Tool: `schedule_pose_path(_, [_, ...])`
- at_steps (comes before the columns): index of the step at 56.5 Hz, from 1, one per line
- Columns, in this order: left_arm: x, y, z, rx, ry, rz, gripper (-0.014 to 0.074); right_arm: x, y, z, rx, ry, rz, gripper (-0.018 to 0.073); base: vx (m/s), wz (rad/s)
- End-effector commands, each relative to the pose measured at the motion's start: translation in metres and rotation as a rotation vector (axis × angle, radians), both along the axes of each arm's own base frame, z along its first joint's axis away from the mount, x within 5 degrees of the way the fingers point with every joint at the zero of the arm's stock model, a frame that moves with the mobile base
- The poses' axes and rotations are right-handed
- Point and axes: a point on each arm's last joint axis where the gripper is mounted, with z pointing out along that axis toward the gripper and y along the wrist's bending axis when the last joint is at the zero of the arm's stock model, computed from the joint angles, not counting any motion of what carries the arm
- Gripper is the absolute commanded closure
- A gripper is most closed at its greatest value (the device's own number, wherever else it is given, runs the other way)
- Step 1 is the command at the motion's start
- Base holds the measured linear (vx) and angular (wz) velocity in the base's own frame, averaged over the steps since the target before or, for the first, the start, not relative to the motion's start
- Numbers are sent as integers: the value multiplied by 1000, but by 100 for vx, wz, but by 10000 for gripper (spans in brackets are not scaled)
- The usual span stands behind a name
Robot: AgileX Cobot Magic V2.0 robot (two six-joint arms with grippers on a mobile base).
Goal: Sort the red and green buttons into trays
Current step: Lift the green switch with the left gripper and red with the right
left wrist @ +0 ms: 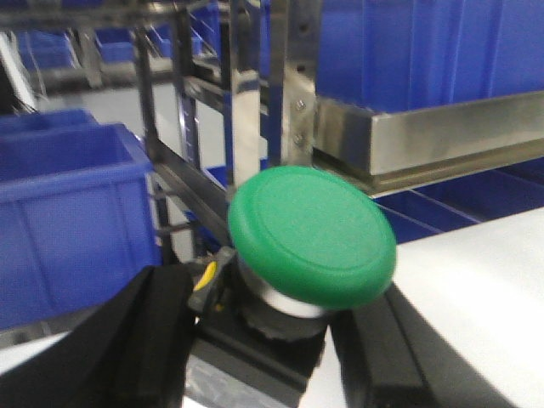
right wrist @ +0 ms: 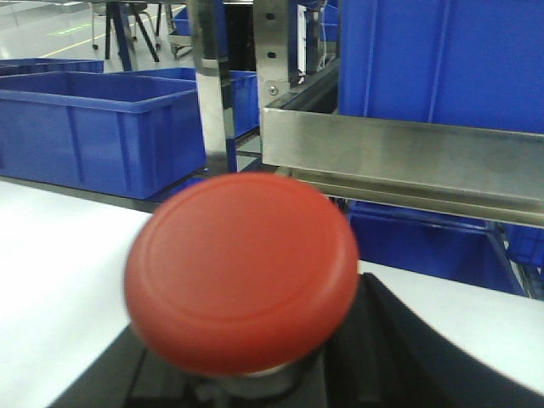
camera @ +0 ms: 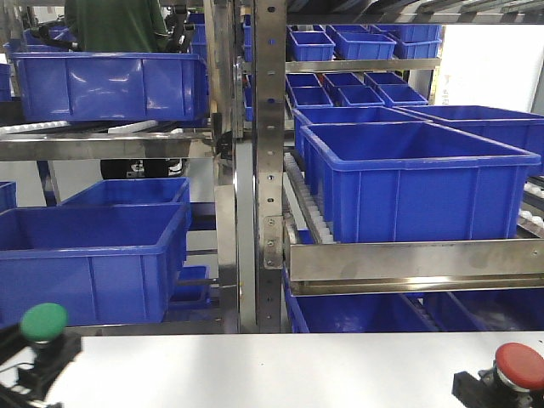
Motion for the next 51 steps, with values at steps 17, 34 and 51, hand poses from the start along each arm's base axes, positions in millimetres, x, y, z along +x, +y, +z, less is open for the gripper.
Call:
schedule_pose_path(17, [-71,20,62,-3,-209,117,596,-23,5,16,-39,-26,108,567,0,0])
schedule_pose_path(34, [-91,25,70,-8,-257,137,596,-26,4,14,-91,-21,115,567,0,0])
schedule_pose_path(51, [-91,25,70,-7,-252,139,596,-26,4,14,-91,-21,115,567,0,0])
